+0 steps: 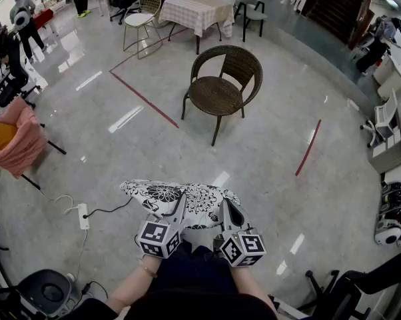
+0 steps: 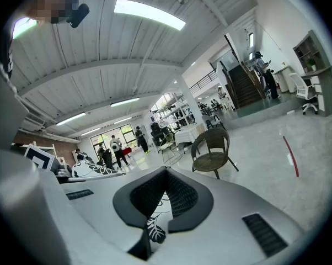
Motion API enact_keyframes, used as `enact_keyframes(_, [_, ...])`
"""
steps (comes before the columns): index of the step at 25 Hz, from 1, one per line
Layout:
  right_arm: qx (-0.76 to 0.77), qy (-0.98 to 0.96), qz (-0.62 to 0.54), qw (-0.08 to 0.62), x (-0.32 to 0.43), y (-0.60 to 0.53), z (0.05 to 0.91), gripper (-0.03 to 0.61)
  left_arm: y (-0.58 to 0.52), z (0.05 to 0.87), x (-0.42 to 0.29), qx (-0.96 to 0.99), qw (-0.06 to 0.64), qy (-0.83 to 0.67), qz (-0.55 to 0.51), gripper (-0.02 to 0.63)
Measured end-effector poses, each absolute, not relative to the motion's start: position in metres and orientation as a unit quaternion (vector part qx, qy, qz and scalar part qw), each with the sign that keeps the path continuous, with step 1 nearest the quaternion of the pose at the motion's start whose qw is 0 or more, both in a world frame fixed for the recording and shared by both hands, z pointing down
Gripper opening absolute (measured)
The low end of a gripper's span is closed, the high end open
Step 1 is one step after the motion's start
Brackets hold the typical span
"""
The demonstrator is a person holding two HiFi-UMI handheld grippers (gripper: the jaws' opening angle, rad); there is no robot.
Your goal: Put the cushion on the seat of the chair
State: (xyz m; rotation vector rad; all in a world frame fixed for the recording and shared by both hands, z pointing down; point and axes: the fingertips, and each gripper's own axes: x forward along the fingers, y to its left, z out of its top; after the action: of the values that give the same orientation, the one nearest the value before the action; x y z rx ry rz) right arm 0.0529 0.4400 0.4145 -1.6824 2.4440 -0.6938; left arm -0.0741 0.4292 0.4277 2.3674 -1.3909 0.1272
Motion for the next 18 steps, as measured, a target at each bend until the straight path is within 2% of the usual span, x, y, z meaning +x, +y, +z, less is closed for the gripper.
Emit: enact_keyframes(18, [-0.566, 0.791, -0.22, 0.071, 0.001, 0.417, 0.405, 0.011, 0.397, 0.423, -0.112, 0.866, 0.189, -0.462, 0.035, 0.017])
